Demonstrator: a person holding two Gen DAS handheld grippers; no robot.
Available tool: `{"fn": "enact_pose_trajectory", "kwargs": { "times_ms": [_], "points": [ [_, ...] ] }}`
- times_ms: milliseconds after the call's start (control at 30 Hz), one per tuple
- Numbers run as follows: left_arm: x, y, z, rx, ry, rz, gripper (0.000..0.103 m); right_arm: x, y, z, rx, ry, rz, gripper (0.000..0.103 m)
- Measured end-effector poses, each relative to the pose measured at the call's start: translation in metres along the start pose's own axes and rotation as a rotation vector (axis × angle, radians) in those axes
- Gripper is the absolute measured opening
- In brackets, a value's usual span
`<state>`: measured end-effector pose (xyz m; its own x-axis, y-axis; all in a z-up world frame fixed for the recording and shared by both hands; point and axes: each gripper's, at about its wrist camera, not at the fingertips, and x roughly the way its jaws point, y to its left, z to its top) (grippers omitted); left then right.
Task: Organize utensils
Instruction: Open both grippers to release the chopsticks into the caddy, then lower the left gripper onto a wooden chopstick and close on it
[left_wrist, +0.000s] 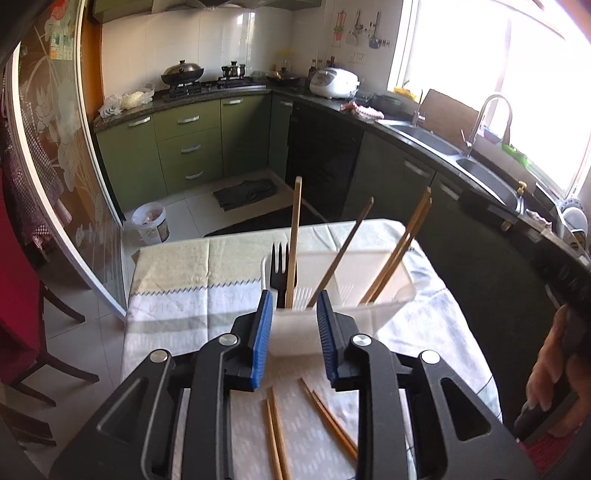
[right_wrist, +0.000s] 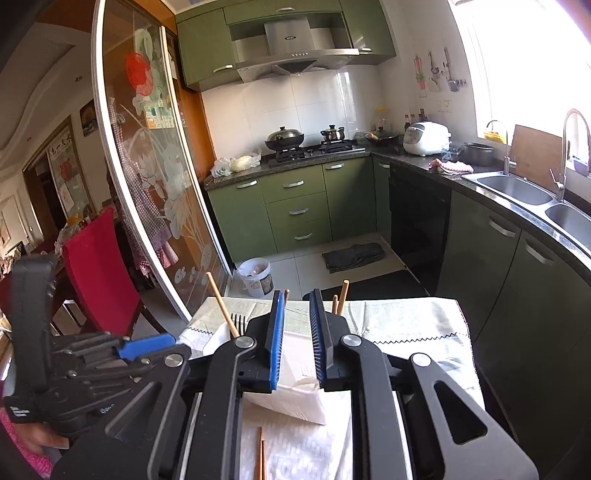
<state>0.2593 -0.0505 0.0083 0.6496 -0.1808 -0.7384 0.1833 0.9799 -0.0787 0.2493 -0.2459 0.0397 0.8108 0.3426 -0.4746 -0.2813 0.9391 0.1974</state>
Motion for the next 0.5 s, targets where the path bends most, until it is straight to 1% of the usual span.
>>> {"fn": "enact_pose_trajectory", "kwargs": {
  "times_ms": [133,200,300,433,500],
  "points": [
    [0.012,0.012,-0.044,-0.021,0.168,-0.004,0.024,-0.045,-0.002,-0.026,-0.017,-0.028,0.024,0.023],
    [0.023,0.02,-0.068,-0.025,0.243,-0.003,0.024,-0.064,-0.008,-0.047,-0.018,-0.024,0.023,0.025],
    [0.039,0.027,-0.097,-0.023,0.319,0.012,0.024,-0.084,-0.021,-0.082,0.004,-0.002,-0.004,0.03],
    [0.061,0.03,-0.12,-0.031,0.396,0.025,0.024,-0.095,-0.045,-0.123,0.07,0.056,-0.025,0.031],
    [0.07,0.032,-0.125,-0.031,0.426,0.03,0.024,-0.098,-0.055,-0.14,0.105,0.079,-0.028,0.031]
  ]
}}
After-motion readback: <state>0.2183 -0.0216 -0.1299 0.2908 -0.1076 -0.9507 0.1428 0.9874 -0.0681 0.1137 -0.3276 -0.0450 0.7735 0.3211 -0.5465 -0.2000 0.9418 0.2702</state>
